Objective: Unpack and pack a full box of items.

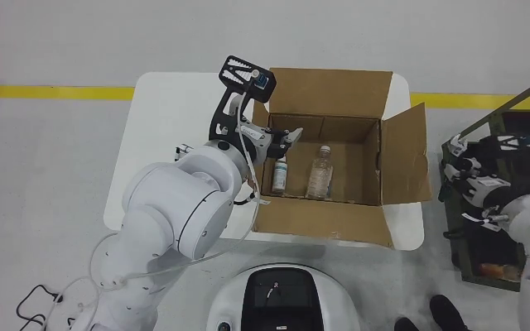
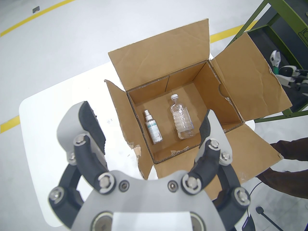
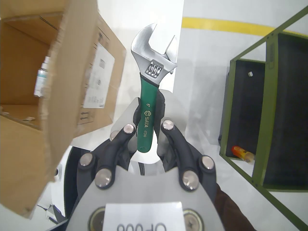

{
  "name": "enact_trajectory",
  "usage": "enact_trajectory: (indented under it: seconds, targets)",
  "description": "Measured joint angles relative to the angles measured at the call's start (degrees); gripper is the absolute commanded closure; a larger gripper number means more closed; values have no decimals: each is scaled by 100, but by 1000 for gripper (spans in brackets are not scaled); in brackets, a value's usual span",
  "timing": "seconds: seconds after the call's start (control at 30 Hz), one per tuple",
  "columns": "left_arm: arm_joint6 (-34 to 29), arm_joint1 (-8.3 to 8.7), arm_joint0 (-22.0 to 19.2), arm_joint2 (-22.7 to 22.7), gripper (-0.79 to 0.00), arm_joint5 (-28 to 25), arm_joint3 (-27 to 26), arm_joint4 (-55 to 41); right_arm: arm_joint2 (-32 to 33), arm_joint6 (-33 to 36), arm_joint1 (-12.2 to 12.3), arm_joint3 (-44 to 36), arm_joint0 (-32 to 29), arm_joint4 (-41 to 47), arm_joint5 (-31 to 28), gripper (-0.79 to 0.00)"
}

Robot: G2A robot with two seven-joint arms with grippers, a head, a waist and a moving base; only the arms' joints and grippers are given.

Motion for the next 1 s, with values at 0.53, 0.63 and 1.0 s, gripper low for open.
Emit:
enact_trajectory:
  seconds: [0.53, 0.63, 1.0]
  targets:
    - [0, 0, 0, 0, -785, 0, 0, 0, 539, -24, 122, -1070, 187, 1493, 104, 0]
    - [0, 0, 0, 0, -785, 0, 0, 0, 316, 49, 147, -1135, 202, 1799, 118, 0]
    - [0, 0, 0, 0, -785, 0, 0, 0, -1167, -176, 217, -602, 611, 1317, 685, 0]
